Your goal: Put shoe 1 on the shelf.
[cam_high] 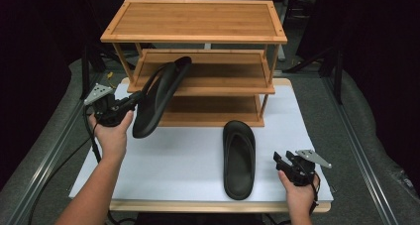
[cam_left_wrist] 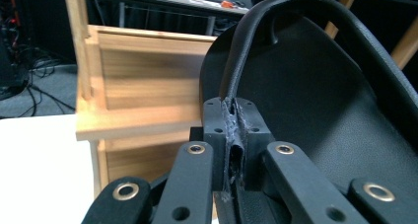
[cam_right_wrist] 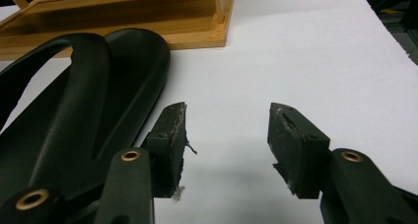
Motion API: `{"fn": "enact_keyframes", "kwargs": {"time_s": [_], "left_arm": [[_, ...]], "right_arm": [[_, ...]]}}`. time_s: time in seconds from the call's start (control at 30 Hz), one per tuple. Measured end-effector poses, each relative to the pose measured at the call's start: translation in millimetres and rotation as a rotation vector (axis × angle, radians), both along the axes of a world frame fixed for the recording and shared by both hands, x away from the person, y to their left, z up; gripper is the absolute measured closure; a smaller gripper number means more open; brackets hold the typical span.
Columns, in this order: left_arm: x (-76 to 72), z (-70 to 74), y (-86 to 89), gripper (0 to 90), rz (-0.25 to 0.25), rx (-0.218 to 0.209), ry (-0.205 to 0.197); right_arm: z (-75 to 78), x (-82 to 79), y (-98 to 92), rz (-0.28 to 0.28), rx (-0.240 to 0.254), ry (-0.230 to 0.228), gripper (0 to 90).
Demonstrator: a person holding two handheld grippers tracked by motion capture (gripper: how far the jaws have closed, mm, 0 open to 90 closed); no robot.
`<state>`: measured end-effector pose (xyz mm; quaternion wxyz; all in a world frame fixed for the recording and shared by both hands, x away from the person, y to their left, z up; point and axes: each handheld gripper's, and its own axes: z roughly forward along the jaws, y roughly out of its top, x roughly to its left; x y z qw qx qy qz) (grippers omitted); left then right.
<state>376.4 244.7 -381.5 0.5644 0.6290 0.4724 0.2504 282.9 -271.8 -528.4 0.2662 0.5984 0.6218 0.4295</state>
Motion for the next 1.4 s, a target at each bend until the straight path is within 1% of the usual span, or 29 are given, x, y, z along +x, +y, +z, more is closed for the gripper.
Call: {"fn": "enact_keyframes", "kwargs": {"time_s": [0.03, 0.07, 0.1, 0.17, 0.2, 0.23, 0.27, 0.33, 0.4, 0.47, 0.5, 0.53, 0.57, 0.6, 0.63, 0.67, 0.77, 0.9, 0.93, 0.97, 1.0, 1.03, 1.07, 1.17, 1.27, 1.3, 1.37, 1.4], "left_arm": [[2.9, 1.1, 0.2, 85.1, 0.008, 0.006, -0.003], [4.9, 2.1, -0.2, 85.1, 0.014, 0.014, -0.005], [8.2, 3.5, -1.2, 85.0, 0.022, 0.027, -0.01], [14.2, 5.1, -3.0, 85.1, 0.031, 0.033, -0.006], [16.9, 6.2, -4.2, 85.0, 0.036, 0.033, -0.005], [19.7, 7.1, -5.5, 85.0, 0.038, 0.035, -0.006], [22.5, 8.1, -7.0, 85.0, 0.043, 0.035, -0.006], [28.9, 10.2, -10.7, 85.0, 0.044, 0.028, -0.005], [34.7, 11.8, -14.7, 85.0, 0.056, 0.038, -0.006], [43.4, 12.6, -18.8, 85.0, 0.064, 0.03, 0.002], [47.2, 13.0, -20.6, 85.0, 0.07, 0.028, 0.005], [50.7, 13.5, -22.4, 84.9, 0.076, 0.029, 0.007], [53.7, 13.9, -24.7, 84.9, 0.083, 0.035, 0.005], [56.3, 14.4, -26.4, 84.9, 0.089, 0.04, 0.004], [59.0, 14.7, -27.8, 84.9, 0.095, 0.043, 0.004], [61.4, 14.9, -28.9, 84.9, 0.101, 0.034, 0.007], [69.6, 14.6, -32.4, 84.9, 0.119, 0.045, 0.012], [77.6, 12.1, -36.2, 84.9, 0.14, 0.042, 0.014], [79.8, 11.1, -37.7, 84.9, 0.144, 0.035, 0.018], [82.1, 10.2, -39.1, 84.9, 0.144, 0.029, 0.022], [83.6, 9.7, -40.2, 84.9, 0.147, 0.024, 0.024], [85.6, 9.5, -41.7, 84.9, 0.15, 0.018, 0.026], [87.4, 9.6, -43.5, 84.9, 0.151, 0.009, 0.026], [92.6, 10.4, -49.0, 84.9, 0.161, 0.008, 0.021], [96.3, 11.7, -52.4, 84.8, 0.177, 0.023, 0.024], [97.2, 11.7, -53.0, 84.7, 0.184, 0.021, 0.022], [100.6, 12.2, -54.4, 84.7, 0.19, 0.018, 0.032], [102.2, 12.4, -54.8, 84.6, 0.192, 0.011, 0.038]], "right_arm": [[0.5, -0.2, 0.8, 0.002, -0.002, 0.003, 48.9], [0.0, 0.2, 1.6, 0.006, -0.004, -0.008, 49.0], [0.5, -0.1, 1.9, 0.01, -0.005, -0.001, 48.9], [0.5, -0.1, 2.1, 0.007, -0.007, -0.002, 49.0], [-0.5, 0.6, 2.0, 0.006, -0.003, -0.014, 49.0], [-0.7, 0.6, 1.6, 0.002, -0.005, -0.012, 48.9], [0.2, 0.0, 1.1, 0.005, -0.005, 0.002, 49.0], [0.1, 0.1, 1.1, 0.004, -0.002, -0.001, 49.0], [0.2, 0.1, 1.1, 0.005, -0.005, -0.002, 48.9], [0.2, -0.1, 1.2, 0.006, -0.009, 0.002, 49.0], [-0.7, 0.7, 1.7, 0.002, -0.007, -0.012, 49.0], [0.1, 0.1, 1.5, 0.009, -0.008, 0.006, 48.9], [0.0, 0.3, 1.8, 0.01, -0.009, 0.006, 49.0], [-0.8, 1.3, 3.0, 0.009, -0.001, -0.013, 49.0], [0.3, 0.5, 3.0, 0.015, -0.009, 0.001, 49.0], [0.4, 0.6, 3.7, 0.014, -0.009, -0.009, 49.0], [0.7, 0.4, 4.0, 0.016, -0.011, -0.004, 49.0], [0.3, 0.7, 4.0, 0.019, -0.009, -0.001, 48.9], [0.3, 0.8, 4.3, 0.019, -0.009, 0.0, 49.0], [-0.6, 1.6, 5.2, 0.015, -0.005, -0.014, 49.0], [-0.7, 1.7, 5.5, 0.019, -0.006, -0.013, 49.0], [0.0, 1.2, 5.5, 0.025, -0.012, 0.001, 49.0], [-0.2, 1.3, 6.0, 0.028, -0.014, -0.001, 48.9], [-0.5, 1.8, 6.7, 0.031, -0.021, 0.0, 49.0], [-1.2, 2.8, 6.5, 0.035, -0.019, 0.003, 49.2], [-1.3, 3.2, 6.6, 0.039, -0.019, 0.003, 49.2], [-1.6, 3.8, 7.6, 0.037, -0.023, -0.004, 49.3], [-1.3, 3.8, 8.3, 0.043, -0.021, 0.001, 49.3]]}}
